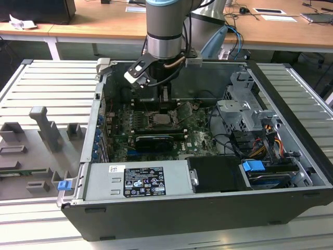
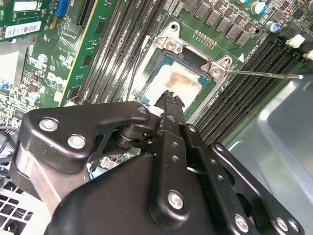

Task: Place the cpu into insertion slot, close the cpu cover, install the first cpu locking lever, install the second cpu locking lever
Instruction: 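Place the cpu into insertion slot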

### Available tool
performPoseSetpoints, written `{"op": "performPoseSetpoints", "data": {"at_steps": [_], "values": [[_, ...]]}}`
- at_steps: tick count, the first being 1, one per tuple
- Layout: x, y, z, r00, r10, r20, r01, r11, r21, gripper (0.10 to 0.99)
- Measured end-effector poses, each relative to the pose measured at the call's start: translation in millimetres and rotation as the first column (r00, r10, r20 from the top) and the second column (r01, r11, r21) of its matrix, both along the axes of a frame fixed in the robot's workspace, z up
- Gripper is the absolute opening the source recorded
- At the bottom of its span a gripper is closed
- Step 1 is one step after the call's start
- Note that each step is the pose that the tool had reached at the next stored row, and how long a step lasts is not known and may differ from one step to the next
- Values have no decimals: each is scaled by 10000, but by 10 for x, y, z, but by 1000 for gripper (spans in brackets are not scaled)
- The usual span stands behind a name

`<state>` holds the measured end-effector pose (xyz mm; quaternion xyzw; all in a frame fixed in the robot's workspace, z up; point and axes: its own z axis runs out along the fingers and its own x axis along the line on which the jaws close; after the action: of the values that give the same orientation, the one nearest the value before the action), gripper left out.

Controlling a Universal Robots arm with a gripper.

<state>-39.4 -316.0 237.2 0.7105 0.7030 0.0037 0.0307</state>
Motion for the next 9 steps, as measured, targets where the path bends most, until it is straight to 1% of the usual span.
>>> {"op": "performPoseSetpoints", "data": {"at_steps": [9], "values": [[0, 0, 37, 10000, 0, -2, 0, 10000, -14, 106]]}}
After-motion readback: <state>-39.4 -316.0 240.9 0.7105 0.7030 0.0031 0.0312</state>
